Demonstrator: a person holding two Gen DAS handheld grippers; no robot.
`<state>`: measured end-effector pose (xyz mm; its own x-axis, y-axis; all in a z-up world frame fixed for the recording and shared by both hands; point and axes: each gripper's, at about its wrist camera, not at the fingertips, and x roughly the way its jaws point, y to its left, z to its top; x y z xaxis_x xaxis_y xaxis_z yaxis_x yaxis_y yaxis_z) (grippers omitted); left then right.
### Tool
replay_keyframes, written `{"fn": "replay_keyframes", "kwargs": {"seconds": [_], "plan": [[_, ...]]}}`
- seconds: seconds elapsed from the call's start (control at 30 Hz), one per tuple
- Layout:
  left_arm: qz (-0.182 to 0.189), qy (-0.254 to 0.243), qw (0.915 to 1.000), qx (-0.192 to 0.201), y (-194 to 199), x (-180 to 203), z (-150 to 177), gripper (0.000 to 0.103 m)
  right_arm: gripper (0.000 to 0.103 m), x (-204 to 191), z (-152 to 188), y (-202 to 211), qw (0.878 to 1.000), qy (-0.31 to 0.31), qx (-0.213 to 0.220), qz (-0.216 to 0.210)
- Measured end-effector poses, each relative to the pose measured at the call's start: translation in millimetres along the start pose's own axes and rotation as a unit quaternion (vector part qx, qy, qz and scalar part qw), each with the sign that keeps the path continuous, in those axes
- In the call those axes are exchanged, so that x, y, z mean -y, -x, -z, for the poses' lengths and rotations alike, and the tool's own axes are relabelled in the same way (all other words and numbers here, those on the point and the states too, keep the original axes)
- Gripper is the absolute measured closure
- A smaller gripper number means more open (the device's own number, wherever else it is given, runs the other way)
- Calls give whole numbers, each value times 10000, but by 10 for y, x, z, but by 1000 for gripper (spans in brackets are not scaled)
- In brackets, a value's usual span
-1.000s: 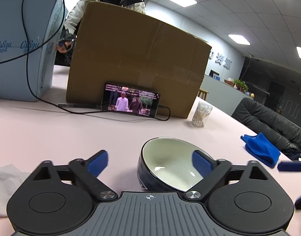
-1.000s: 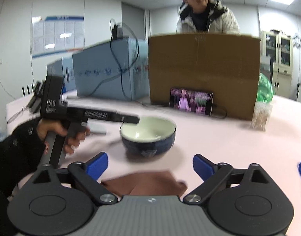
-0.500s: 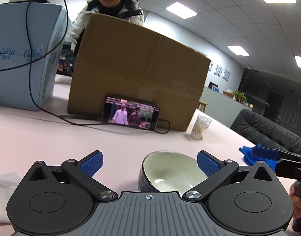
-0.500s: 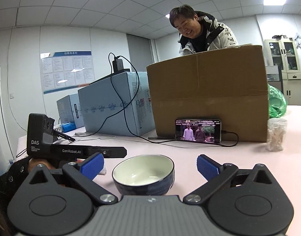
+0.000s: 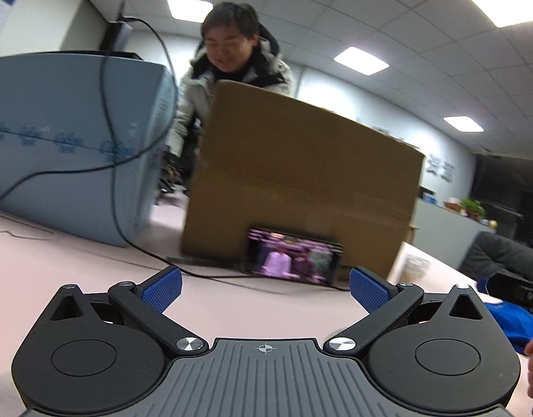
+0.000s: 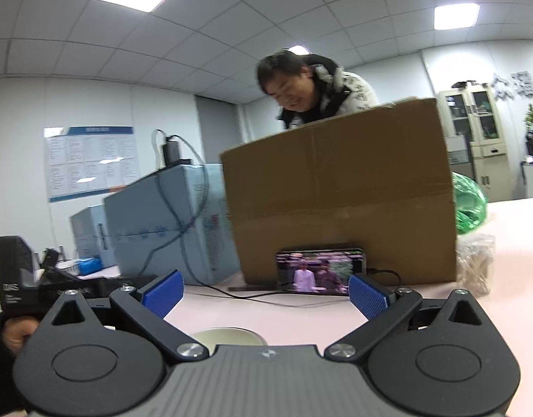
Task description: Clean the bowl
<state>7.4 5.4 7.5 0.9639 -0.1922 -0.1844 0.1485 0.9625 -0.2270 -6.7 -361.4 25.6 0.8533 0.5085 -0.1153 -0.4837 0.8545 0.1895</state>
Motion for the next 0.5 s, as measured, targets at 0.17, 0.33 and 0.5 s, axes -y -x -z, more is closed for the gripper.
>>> {"fn": "replay_keyframes", "kwargs": {"seconds": [0.17, 0.33, 0.5], "plan": [[-410, -230, 9989, -69, -111, -3, -1, 0, 0, 89, 71, -87, 9996, -41, -4, 294], [-595, -246, 9978, -137, -148, -25, 54, 0, 0, 182, 131, -101, 9978, -133, 41, 654], [-716, -361, 9967, -88, -140, -6, 75, 0, 0, 274, 190, -114, 9946, -228, 87, 1007]]}}
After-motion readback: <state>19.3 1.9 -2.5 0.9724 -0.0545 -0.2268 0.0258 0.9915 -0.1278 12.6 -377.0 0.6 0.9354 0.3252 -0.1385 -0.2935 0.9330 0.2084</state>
